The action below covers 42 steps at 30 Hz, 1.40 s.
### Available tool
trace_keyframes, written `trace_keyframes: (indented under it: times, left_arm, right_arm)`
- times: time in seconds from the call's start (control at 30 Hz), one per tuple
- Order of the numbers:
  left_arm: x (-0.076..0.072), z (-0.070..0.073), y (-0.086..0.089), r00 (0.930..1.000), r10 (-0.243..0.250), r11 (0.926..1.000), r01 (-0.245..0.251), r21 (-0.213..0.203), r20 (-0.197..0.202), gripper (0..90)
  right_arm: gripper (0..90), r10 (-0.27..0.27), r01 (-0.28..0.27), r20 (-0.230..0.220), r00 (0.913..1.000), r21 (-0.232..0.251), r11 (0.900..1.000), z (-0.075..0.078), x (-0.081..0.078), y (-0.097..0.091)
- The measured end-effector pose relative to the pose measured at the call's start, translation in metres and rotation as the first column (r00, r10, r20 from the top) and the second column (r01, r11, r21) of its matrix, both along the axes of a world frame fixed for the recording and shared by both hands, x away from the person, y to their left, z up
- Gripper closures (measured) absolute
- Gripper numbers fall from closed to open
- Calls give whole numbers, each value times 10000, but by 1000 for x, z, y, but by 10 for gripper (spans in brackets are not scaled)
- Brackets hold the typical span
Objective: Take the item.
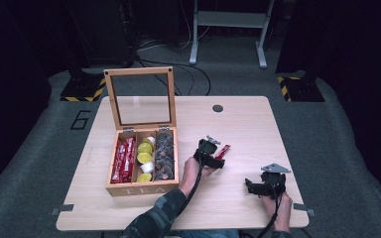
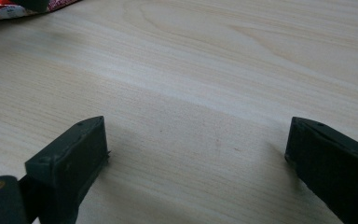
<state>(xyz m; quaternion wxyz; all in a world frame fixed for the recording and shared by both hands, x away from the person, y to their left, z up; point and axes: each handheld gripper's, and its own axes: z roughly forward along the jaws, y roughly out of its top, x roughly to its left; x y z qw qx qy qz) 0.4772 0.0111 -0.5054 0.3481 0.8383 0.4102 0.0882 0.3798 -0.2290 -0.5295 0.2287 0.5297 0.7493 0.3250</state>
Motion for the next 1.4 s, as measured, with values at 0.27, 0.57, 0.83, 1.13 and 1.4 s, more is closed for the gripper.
trace_keyframes:
  times: [0.27, 0.57, 0.83, 1.13, 1.4]
  left_arm:
    - [-8, 19, 8, 9989, -422, 9984, 429, -362, 223, 206]
    - [-25, 55, 27, 9928, -769, 9935, 840, -762, 920, 138]
    - [-39, 83, 59, 9820, -748, 9928, 897, -796, 1736, 129]
    - [-45, 94, 97, 9759, -282, 9953, 474, -845, 2163, 131]
    - [-52, 101, 138, 9695, 265, 9977, -105, -668, 2437, 131]
  right_arm:
    - [53, 1, -1, 1, 10000, 3, 10000, 0, 0, 0]
    - [53, -2, 2, -12, 10000, -4, 10000, 0, 0, 0]
    - [54, -38, 38, 15, 10000, -2, 10000, 0, 0, 0]
    - [54, -21, 21, 18, 10000, -6, 10000, 0, 0, 0]
    - [54, -51, 51, 20, 10000, 4, 10000, 0, 0, 0]
